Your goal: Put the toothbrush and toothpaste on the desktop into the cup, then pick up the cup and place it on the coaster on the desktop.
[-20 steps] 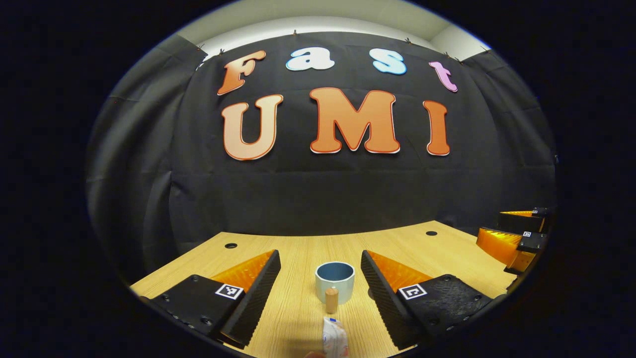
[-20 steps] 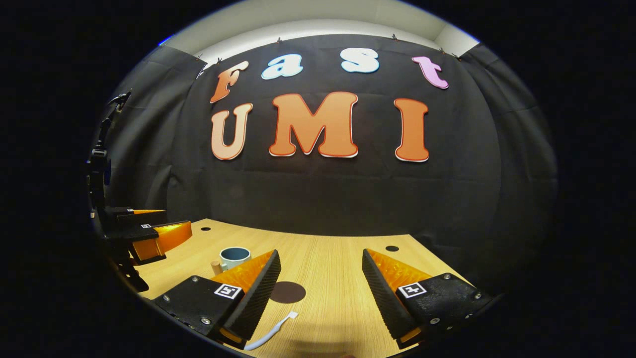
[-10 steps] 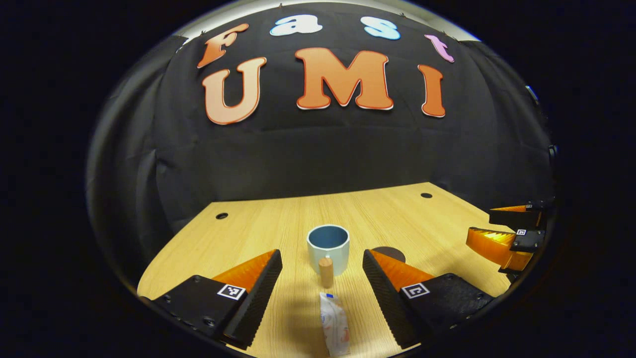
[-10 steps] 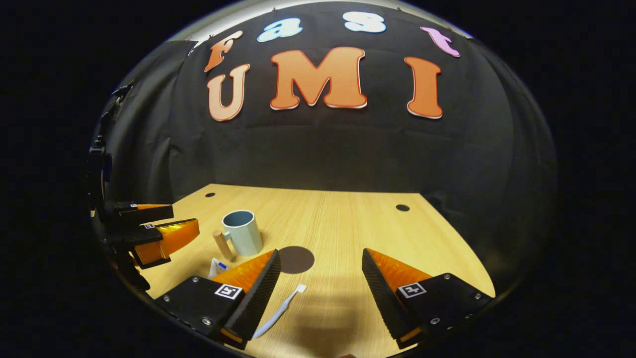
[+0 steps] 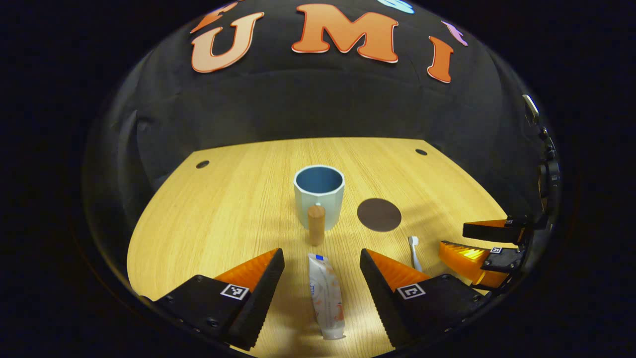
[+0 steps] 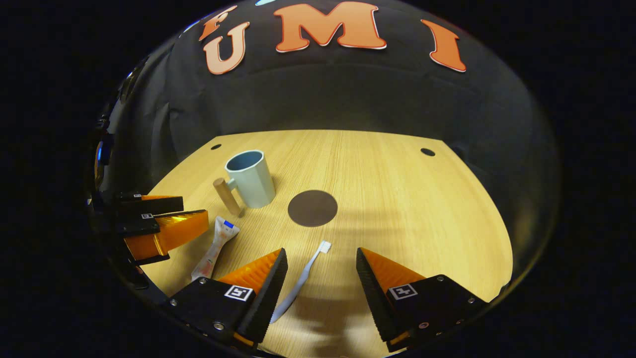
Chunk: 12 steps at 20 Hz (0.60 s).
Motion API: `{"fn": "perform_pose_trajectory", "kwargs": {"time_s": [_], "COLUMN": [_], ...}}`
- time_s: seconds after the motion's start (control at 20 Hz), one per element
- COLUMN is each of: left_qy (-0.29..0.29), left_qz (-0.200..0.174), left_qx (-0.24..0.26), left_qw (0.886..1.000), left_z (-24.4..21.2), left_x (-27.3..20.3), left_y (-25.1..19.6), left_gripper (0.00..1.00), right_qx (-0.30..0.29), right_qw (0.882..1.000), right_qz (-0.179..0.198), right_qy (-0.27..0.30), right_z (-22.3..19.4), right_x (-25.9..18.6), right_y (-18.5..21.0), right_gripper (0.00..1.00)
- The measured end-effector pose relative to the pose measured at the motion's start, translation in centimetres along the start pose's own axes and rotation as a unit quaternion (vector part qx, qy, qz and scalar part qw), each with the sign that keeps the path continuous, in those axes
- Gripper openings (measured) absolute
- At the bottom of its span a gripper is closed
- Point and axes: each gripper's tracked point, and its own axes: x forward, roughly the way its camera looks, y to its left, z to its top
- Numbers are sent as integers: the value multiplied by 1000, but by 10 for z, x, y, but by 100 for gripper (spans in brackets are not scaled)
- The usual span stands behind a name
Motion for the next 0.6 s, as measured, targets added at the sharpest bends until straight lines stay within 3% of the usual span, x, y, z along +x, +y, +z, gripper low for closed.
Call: {"fn": "perform_pose_trajectory", "kwargs": {"time_s": [0.35,0.5,0.6], "left_qy": [103,132,141], "left_qz": [-9,-2,-4], "left_qx": [-27,-52,-60], "left_qw": [994,990,988], "left_z": [-35,-46,-52], "left_x": [14,13,15], "left_y": [3,8,5], "left_gripper": [93,83,83], "right_qx": [5,6,4], "right_qw": [997,995,995], "right_qz": [0,-4,-8], "right_qy": [83,104,103], "right_z": [-41,-54,-54], "right_x": [30,40,44], "right_y": [14,16,18], "right_gripper": [74,65,66]}}
